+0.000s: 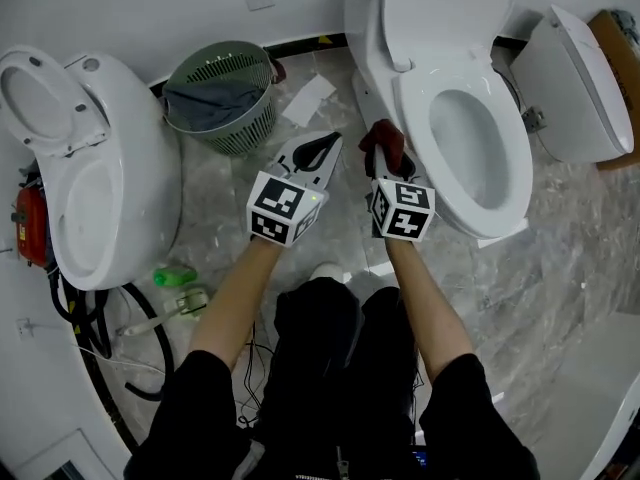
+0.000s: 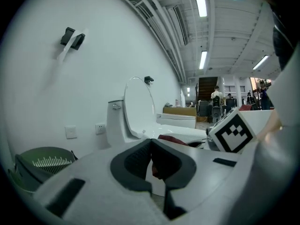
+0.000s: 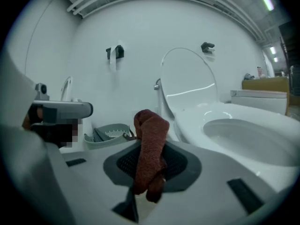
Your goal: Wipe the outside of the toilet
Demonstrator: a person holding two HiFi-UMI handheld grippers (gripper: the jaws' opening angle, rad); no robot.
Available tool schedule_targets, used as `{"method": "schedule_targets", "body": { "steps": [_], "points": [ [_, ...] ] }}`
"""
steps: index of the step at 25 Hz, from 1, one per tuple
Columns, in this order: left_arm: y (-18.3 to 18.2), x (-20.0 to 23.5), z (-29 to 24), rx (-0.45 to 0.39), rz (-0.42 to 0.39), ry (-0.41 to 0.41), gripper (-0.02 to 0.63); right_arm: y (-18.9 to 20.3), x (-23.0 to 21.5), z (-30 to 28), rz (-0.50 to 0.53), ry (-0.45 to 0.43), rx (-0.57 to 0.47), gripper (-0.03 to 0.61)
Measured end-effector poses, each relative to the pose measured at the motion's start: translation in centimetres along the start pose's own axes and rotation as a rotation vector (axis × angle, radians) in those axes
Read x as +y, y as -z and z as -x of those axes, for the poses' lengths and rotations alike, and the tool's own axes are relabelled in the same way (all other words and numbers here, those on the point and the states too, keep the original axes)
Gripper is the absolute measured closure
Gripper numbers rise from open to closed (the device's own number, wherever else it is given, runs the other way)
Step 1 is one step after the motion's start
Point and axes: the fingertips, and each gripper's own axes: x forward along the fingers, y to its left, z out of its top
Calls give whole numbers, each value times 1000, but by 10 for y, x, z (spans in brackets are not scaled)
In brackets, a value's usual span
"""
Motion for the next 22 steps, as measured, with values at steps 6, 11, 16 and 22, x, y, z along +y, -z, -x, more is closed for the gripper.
{"method": "schedule_targets", "body": {
  "steps": [6, 11, 16, 22],
  "points": [
    [43, 13, -3, -12, -10, -19, 606, 31, -10, -52, -121, 77, -16, 491],
    [62, 23, 0, 13, -25, -19, 606, 40, -20, -75, -151, 151, -53, 491],
    [68, 22, -5, 15, -25, -13, 606, 44, -27, -74, -228, 184, -75, 491],
    [67, 6, -11, 19, -41, 14, 606, 51, -31, -60, -286, 190, -73, 491]
  ]
}}
